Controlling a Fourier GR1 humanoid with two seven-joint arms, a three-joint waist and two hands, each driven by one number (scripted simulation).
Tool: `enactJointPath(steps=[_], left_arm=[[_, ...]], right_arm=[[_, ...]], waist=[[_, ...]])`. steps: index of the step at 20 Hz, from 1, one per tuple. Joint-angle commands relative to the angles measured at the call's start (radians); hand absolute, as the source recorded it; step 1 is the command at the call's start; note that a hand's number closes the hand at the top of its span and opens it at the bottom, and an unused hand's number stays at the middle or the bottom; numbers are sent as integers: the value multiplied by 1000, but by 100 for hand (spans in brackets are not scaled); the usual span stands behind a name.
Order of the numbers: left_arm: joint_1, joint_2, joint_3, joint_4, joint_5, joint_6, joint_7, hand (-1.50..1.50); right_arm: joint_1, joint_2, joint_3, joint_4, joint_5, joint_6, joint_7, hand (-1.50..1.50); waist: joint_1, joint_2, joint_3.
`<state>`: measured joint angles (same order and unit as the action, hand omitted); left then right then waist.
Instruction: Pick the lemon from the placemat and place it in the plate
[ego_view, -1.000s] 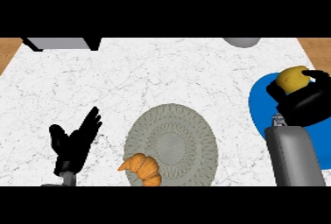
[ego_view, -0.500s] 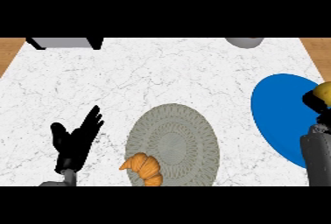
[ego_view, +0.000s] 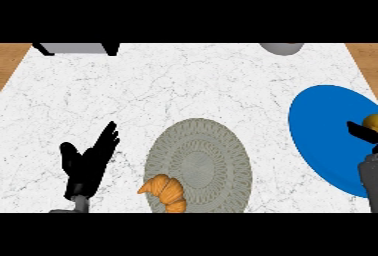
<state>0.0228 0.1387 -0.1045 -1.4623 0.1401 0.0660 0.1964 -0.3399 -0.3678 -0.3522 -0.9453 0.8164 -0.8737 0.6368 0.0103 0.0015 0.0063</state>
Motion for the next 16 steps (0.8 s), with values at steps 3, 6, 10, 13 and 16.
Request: enactJointPath(steps=[3,6,10,13,16], left_arm=[[22,-35,-23,16,-13,18,20,0],[-1,-30,-26,0,-26,29,43,0],[0,-2,19,23,5,-8,21,0],[-58,-35,-1,54,-34,27,42,0],[22,-33,4,35,-34,25,2,0]], right_arm=[[-1,3,-62,34,-316,-45,-393,-150],[-28,36,-101,-30,-388,-126,-504,-150],[64,90,-187,-118,-586,-110,-702,-150],[107,75,-227,-179,-669,-33,-715,-150],[278,184,-168,-423,-696,38,-706,-150]], waist=[[-1,2,-2],[-4,1,-1],[-15,-1,-4],[-20,-2,-5],[-27,-7,-7]])
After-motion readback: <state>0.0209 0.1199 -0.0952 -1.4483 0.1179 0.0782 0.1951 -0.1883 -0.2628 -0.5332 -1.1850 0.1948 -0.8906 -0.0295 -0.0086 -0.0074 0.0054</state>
